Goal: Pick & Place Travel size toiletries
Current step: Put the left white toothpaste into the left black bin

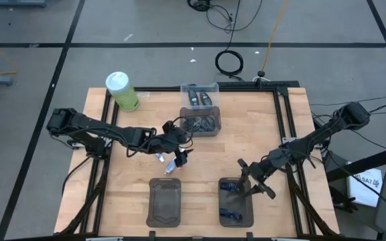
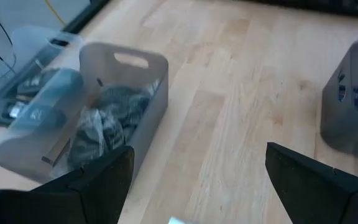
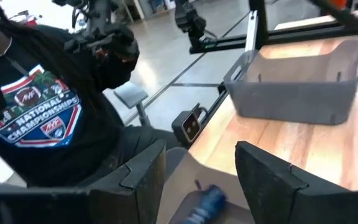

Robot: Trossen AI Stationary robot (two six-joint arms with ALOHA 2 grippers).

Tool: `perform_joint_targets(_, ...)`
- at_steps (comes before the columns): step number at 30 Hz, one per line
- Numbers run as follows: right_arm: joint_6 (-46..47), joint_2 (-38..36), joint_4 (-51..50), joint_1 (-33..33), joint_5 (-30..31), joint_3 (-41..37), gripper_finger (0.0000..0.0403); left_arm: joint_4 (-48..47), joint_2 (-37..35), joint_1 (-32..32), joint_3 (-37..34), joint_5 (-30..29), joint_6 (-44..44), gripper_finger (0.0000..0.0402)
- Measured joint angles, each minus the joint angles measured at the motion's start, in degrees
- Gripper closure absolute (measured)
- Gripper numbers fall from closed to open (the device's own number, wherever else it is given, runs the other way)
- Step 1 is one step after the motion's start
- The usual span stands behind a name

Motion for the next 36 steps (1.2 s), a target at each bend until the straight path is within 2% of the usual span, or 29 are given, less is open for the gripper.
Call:
perform_joint_targets(3, -1.34, -3.45, -2.88, -1.48, 0.02, 0.00, 0.0226, -2.48, 0.00, 0.00, 0.00, 0.95, -0.52, 0.0046)
perform_joint_targets(7, -4.21, -9.64, -8.54, -3.62, 1.81, 0.00, 0.0227, -8.60, 0.00, -0.04, 0.00, 2.40, -5.67, 0.0046)
perform_joint_targets(14, -10.04, -19.21, -21.50, -6.17, 20.96, 0.00, 0.0231, -25.58, 0.00, -0.07, 0.00, 3.21, -21.27, 0.0046)
perform_joint_targets(18, -15.29, -21.34, -21.47, -7.15, 31.31, 0.00, 0.0231, -32.19, 0.00, -0.17, 0.00, 3.63, -32.59, 0.0046)
perform_joint_targets(22, -18.31, -21.82, -20.94, -8.02, 37.62, 0.00, 0.0232, -36.72, 0.00, -0.17, -0.02, 5.23, -46.14, 0.0046)
perform_joint_targets(25, -18.34, -21.82, -21.45, -8.21, 38.83, 0.00, 0.0232, -39.94, 0.58, -0.22, -0.04, 5.42, -55.44, 0.0046)
perform_joint_targets(29, -18.16, -21.82, -22.39, -8.16, 38.99, 0.00, 0.0232, -42.84, 2.87, -0.28, -0.04, 5.72, -63.41, 0.0046)
perform_joint_targets(36, -18.07, -21.82, -23.63, -8.16, 38.94, 0.00, 0.0234, -42.51, 9.94, 0.21, -0.04, 12.87, -67.09, 0.0046)
